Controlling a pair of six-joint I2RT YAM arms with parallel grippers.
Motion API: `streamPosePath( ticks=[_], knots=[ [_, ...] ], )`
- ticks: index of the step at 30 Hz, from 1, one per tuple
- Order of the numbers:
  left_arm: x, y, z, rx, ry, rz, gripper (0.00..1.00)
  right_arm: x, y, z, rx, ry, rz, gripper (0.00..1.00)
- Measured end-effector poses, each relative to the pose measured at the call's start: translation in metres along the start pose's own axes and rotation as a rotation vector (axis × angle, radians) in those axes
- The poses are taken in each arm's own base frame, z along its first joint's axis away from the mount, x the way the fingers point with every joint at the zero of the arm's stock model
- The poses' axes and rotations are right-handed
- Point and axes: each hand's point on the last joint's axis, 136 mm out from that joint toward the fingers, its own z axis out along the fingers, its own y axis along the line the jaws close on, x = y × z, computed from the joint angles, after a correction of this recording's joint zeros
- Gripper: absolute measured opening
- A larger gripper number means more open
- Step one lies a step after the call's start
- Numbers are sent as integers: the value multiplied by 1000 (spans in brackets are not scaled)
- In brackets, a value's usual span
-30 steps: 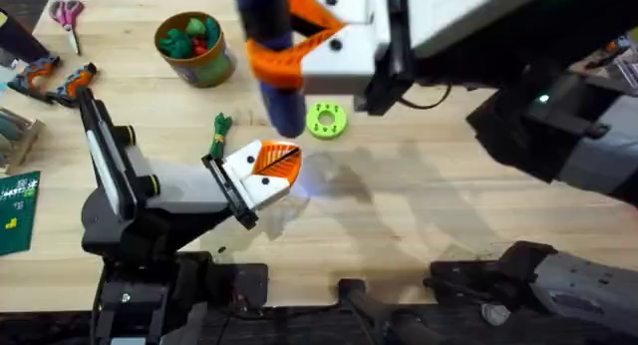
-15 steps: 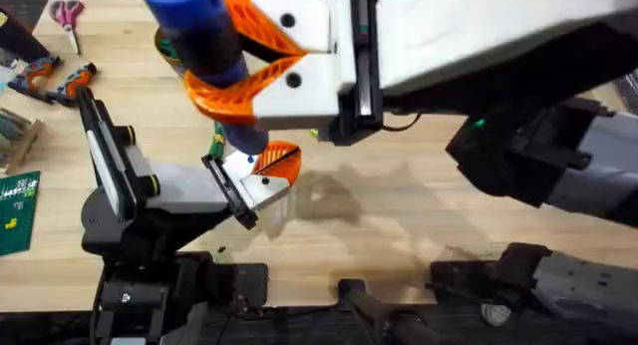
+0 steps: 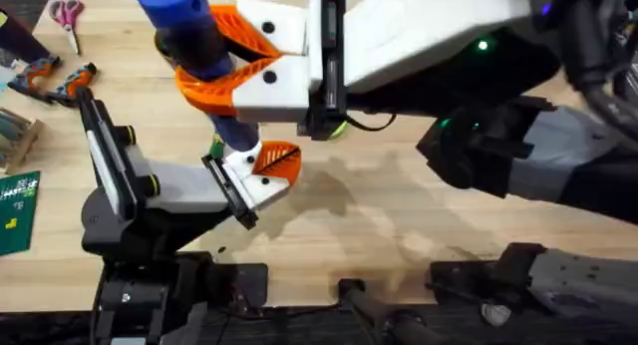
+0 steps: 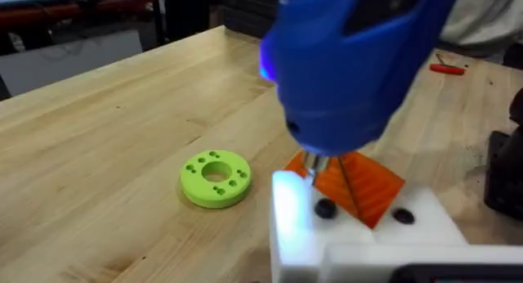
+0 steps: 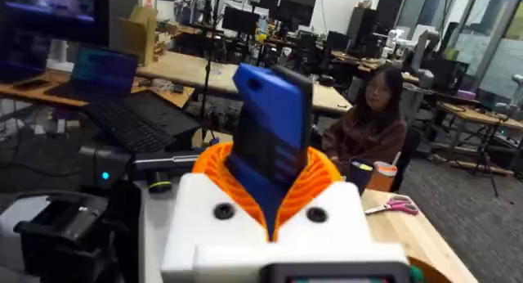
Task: Pick up the gripper from the table and insert it into the empty holder that is missing its gripper. Then pick up a screw, insert it into the mounting hole, and use the screwdriver to tighten it. Finally, clean up the table by picking up the vegetable and placing it into the bucket.
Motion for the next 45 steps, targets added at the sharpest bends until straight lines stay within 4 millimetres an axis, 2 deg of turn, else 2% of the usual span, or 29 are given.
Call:
streamPosePath(
  ticks=[12,45],
  knots=[
    [0,0,0,0,0,0,14,-1,-3,0,19,-3,78,26],
    [0,0,0,0,0,0,14,6,-3,0,20,22,114,26]
  ],
)
